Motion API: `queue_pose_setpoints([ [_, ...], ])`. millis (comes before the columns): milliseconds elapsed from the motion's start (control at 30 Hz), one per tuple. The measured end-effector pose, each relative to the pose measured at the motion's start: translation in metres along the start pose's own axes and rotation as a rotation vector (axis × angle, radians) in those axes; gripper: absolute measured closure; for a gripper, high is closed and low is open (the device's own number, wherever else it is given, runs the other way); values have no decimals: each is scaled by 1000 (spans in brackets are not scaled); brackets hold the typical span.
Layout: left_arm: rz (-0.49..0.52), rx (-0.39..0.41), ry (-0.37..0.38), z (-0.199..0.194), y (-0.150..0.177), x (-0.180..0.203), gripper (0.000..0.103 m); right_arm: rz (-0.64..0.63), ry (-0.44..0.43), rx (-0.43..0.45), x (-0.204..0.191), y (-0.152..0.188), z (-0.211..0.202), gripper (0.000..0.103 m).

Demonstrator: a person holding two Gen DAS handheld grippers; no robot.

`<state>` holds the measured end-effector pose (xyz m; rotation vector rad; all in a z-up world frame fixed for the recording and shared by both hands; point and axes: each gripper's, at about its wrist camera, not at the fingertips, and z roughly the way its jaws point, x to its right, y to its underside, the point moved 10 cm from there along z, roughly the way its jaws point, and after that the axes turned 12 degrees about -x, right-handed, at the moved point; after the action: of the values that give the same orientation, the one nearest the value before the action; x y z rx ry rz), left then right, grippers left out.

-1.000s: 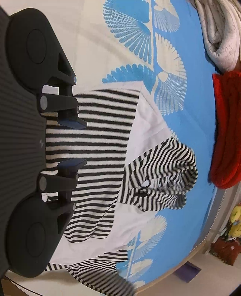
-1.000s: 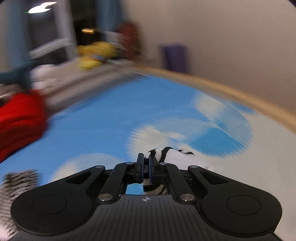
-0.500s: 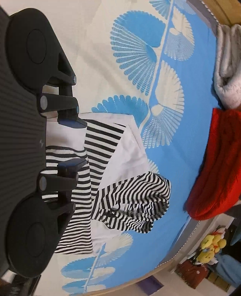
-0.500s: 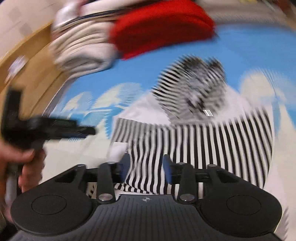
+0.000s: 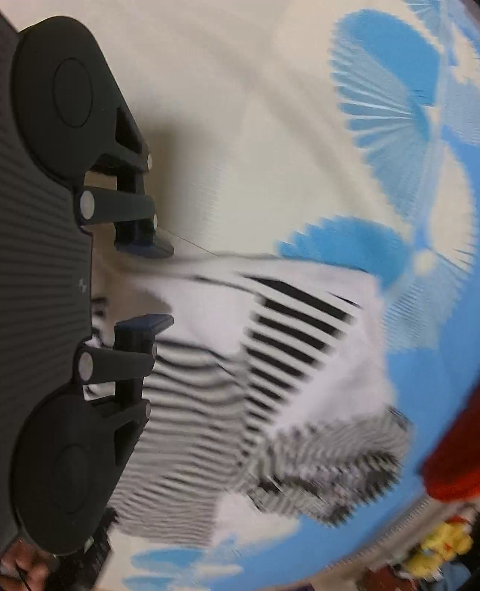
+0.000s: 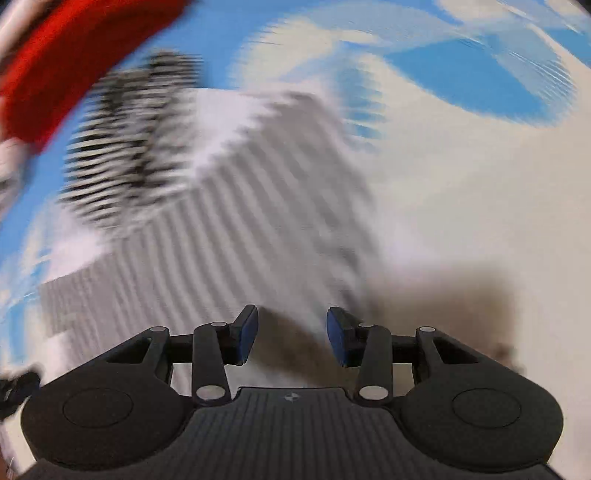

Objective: Fold small clothes

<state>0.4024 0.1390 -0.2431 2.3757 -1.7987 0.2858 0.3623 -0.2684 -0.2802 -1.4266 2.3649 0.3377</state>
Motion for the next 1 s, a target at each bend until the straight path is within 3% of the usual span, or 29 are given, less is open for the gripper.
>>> queue_pose_setpoints([
  [67,5,-13,7,7,3,-3,92,7,-33,-10,5,0,-5,66],
  [167,74,49,-29,-10,1,7,97,-7,11,31,13,-3,-15,68],
  [233,100,99,-10,-31,3,18,97,1,8,27,20,-4,-14,75],
  [333,130,145,14,-49,6,30,97,11,52,37,32,-6,-14,102],
  [400,114,105,-3,-40,8,23,96,41,132,73,48,-11,-21,103],
  [500,92,103,-137,-34,5,5,95,105,193,127,67,-24,-33,99],
  [567,106,151,-142,-45,-1,8,91,98,134,181,57,-28,-48,95],
  [633,112,173,-59,-53,-3,19,91,-8,13,188,23,-24,-55,91],
  [667,131,169,-19,-53,-1,27,91,-63,-56,170,5,-19,-56,75],
  [733,160,139,6,-44,4,36,91,-145,-144,115,-21,-7,-49,57],
  [800,159,84,8,-27,10,38,89,-162,-145,22,-26,7,-29,56],
  [867,142,14,-12,-5,17,31,88,-127,-64,-61,-10,15,-8,57],
  [900,134,-13,-36,3,20,25,88,-99,-13,-74,4,15,-1,61],
  [933,130,-23,-52,6,20,21,88,-77,-15,-66,11,11,-2,77],
  [1000,125,-13,-50,2,16,19,88,-50,-14,-60,17,6,-9,83],
])
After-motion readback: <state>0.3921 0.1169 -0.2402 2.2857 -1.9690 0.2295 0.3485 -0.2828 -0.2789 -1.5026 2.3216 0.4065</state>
